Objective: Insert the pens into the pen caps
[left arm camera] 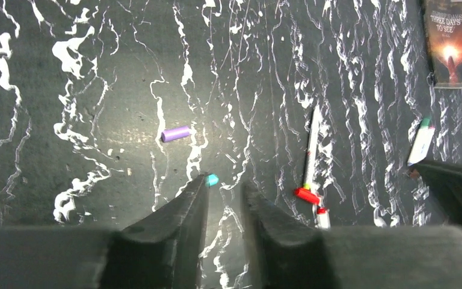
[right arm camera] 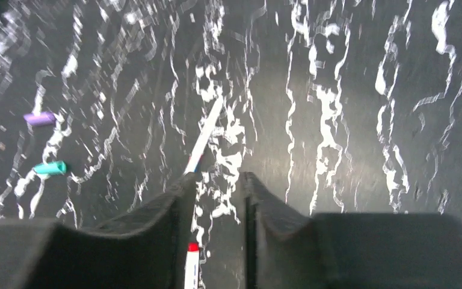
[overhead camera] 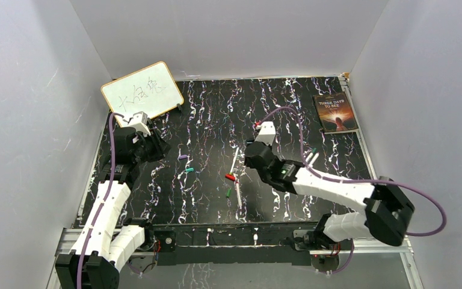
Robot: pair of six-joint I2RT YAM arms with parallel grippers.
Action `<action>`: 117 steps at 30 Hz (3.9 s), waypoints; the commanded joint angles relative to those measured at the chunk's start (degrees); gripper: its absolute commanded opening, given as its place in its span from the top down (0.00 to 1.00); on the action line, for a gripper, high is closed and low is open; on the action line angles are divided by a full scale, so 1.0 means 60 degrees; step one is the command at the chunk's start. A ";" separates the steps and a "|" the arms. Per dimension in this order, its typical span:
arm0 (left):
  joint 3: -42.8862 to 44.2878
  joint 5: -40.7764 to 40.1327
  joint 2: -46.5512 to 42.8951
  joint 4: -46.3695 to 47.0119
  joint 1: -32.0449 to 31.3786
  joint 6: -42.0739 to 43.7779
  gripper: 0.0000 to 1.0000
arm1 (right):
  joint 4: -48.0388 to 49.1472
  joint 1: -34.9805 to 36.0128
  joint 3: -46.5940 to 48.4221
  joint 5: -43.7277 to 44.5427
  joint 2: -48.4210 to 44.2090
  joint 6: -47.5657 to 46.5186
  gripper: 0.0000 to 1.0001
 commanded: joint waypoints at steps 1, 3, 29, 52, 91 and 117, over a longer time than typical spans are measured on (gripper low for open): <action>0.0078 -0.0060 -0.0133 -0.0016 -0.0046 -0.0001 0.58 | 0.2203 0.0050 -0.0826 0.1286 -0.1006 -0.0782 0.74; 0.0059 -0.0091 -0.0137 0.0032 -0.0046 -0.0013 0.35 | 0.2093 -0.0160 -0.0857 0.0640 -0.0755 -0.0847 0.81; 0.0176 -0.0958 0.1436 0.0225 -0.0096 0.0389 0.33 | 0.2030 -0.3175 0.0870 -0.3036 0.2133 -0.1591 0.69; 0.0571 -0.1062 0.2026 0.0271 -0.0124 0.0757 0.28 | 0.1123 -0.2227 0.2674 -0.3364 0.4219 -0.1217 0.55; 0.0498 -0.0819 0.1571 0.0340 -0.0119 0.0671 0.41 | -0.0313 -0.1362 0.3884 -0.3149 0.5367 -0.0701 0.62; 0.0470 0.0368 0.1576 0.0733 -0.0122 0.0451 0.11 | 0.0842 -0.1362 0.3481 -0.3514 0.4036 -0.0350 1.00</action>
